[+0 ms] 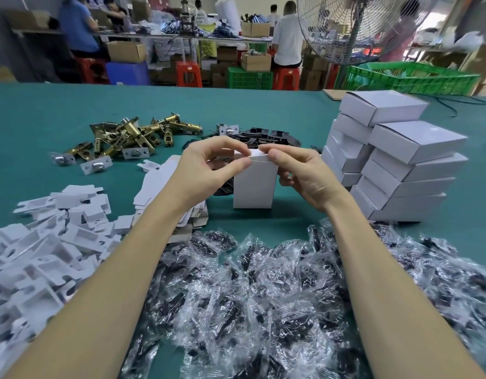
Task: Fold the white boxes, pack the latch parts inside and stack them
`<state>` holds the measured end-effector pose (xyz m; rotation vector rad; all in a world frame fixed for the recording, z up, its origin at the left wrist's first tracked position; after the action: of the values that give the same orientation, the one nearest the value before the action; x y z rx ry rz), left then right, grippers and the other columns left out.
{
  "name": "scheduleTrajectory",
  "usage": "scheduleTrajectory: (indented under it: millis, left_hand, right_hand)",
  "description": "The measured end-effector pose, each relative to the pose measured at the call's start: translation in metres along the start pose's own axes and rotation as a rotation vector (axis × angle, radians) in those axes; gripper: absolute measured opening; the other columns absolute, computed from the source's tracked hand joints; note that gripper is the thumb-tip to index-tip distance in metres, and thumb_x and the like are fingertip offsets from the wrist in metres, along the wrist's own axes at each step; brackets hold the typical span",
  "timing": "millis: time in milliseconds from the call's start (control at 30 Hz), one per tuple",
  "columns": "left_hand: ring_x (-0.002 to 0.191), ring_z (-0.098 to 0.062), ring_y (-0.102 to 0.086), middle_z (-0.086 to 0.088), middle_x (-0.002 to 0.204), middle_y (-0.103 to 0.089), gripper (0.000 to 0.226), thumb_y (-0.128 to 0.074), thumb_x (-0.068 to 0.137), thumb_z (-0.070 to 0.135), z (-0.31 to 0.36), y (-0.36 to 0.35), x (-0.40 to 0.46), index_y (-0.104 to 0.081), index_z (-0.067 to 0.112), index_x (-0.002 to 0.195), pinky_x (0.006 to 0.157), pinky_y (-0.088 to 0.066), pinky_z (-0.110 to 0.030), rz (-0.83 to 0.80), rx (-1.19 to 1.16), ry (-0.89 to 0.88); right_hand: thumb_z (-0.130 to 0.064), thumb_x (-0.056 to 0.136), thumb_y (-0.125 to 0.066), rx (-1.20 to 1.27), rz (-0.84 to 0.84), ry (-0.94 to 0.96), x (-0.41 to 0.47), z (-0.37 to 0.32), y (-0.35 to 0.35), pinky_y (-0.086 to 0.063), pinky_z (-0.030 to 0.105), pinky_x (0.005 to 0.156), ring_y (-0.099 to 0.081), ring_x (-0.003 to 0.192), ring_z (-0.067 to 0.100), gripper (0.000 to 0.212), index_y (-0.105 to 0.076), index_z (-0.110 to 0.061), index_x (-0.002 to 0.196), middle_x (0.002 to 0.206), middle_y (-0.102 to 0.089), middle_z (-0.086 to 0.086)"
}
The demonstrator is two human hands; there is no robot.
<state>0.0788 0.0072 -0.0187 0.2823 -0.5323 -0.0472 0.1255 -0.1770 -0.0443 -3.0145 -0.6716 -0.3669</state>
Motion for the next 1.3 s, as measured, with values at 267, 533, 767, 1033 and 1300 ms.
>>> scheduleTrajectory:
  millis: [267,533,767,1033,1300]
  left_hand:
    - [0.100,-0.018,-0.067,-0.001,0.114,-0.069,0.013,-0.071,0.095,0.013,0.000,-0.006,0.003,-0.079,0.017,0.105,0.084,-0.057,-0.039,-0.002,0.144,-0.055]
    - [0.079,-0.002,-0.069,0.015,0.086,-0.076,0.016,-0.075,0.092,0.015,-0.003,-0.002,0.007,-0.078,0.030,0.094,0.068,-0.054,-0.018,0.073,-0.010,0.129]
    - [0.081,-0.010,-0.073,0.008,0.088,-0.076,0.013,-0.075,0.092,0.033,-0.006,0.002,0.007,-0.066,0.026,0.098,0.063,-0.057,-0.024,-0.011,-0.219,0.410]
    - [0.063,-0.024,-0.073,-0.016,0.103,-0.062,0.010,-0.064,0.097,0.012,-0.027,-0.006,-0.011,-0.059,0.010,0.106,0.049,-0.057,-0.024,0.212,-0.595,0.819]
    - [0.075,-0.025,-0.067,-0.017,0.102,-0.057,0.023,-0.057,0.100,0.014,-0.032,-0.032,-0.019,-0.055,0.005,0.120,0.049,-0.058,-0.026,0.103,-0.689,0.910]
  right_hand:
    - [-0.022,0.087,-0.080,-0.183,-0.049,0.109,-0.005,-0.012,-0.002,-0.048,0.011,0.075,-0.068,0.092,0.000,0.023,-0.081,-0.035,0.105,0.107,-0.079,-0.009]
    - [-0.014,0.094,-0.073,-0.166,0.094,0.135,0.002,-0.021,-0.010,-0.056,0.023,0.075,-0.070,0.092,0.007,0.012,-0.076,-0.020,0.104,0.096,-0.076,-0.006]
    - [-0.038,0.091,-0.076,-0.187,0.112,-0.136,0.011,-0.032,-0.020,-0.056,0.027,0.067,-0.074,0.093,0.017,0.042,-0.057,-0.023,0.124,0.113,-0.074,0.005]
    - [-0.029,0.104,-0.056,0.011,0.154,-0.372,0.002,-0.006,-0.008,-0.059,0.030,0.056,-0.066,0.074,0.011,0.014,-0.067,-0.020,0.107,0.098,-0.066,0.001]
    - [-0.017,0.093,-0.055,-0.054,0.398,-0.316,0.007,-0.017,0.003,-0.037,0.020,0.038,-0.064,0.045,0.020,0.019,-0.068,-0.016,0.080,0.087,-0.074,0.008]
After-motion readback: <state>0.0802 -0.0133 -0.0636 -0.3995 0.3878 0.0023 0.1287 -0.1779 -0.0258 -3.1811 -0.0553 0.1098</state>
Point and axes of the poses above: each hand's wrist, its own x-axis towards the middle knuckle, its own y-axis out of the back of the hand, z = x × y, the point moved 7 cm from there along x, towards the middle knuckle
